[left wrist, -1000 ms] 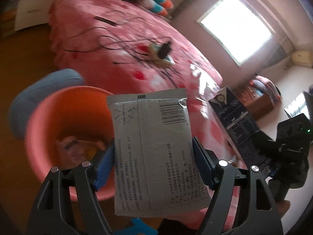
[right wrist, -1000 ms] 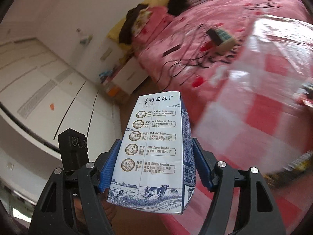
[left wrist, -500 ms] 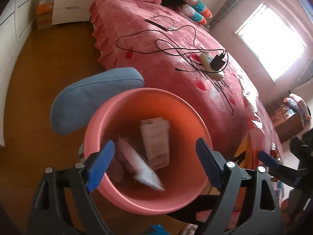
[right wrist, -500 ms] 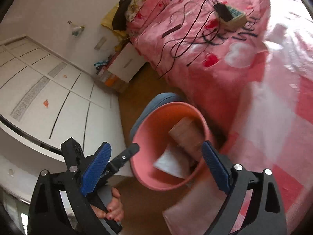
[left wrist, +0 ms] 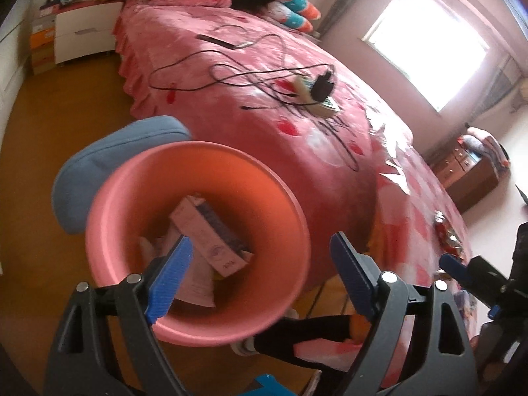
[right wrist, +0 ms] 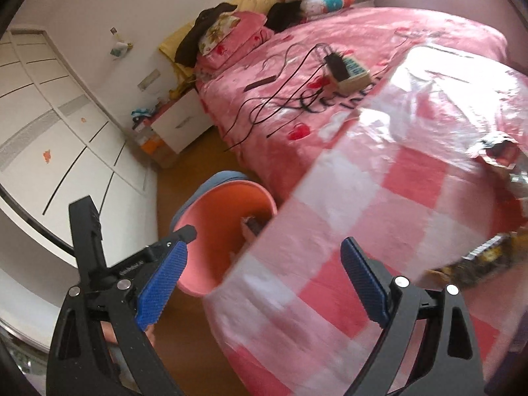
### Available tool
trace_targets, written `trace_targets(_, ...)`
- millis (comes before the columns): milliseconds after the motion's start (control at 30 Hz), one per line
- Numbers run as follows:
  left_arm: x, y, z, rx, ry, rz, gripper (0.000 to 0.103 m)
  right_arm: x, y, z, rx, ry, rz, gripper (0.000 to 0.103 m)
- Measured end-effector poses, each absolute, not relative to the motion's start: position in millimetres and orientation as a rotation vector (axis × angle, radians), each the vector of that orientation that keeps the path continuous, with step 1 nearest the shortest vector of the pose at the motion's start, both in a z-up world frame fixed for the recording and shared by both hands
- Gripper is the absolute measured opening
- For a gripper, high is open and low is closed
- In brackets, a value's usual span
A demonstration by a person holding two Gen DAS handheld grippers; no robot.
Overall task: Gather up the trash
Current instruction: 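Move both tools back over the remaining trash on the bed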
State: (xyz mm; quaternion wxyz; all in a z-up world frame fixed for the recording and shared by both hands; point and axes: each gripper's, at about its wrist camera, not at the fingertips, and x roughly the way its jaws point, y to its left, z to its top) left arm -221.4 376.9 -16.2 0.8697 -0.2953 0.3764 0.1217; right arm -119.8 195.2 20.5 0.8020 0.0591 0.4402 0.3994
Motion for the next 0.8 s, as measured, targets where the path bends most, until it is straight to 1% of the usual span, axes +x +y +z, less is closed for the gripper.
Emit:
trace_targets(400,-199,313,9,-0.549,0.788,0.123,0.086,-133,136,26,0.092,0.837,0.748,0.093)
trace_targets(800,-183,255,23,-0.469,0.816,0.035,0.086,-136,98,35,0.068,0.736,0.701,0.093)
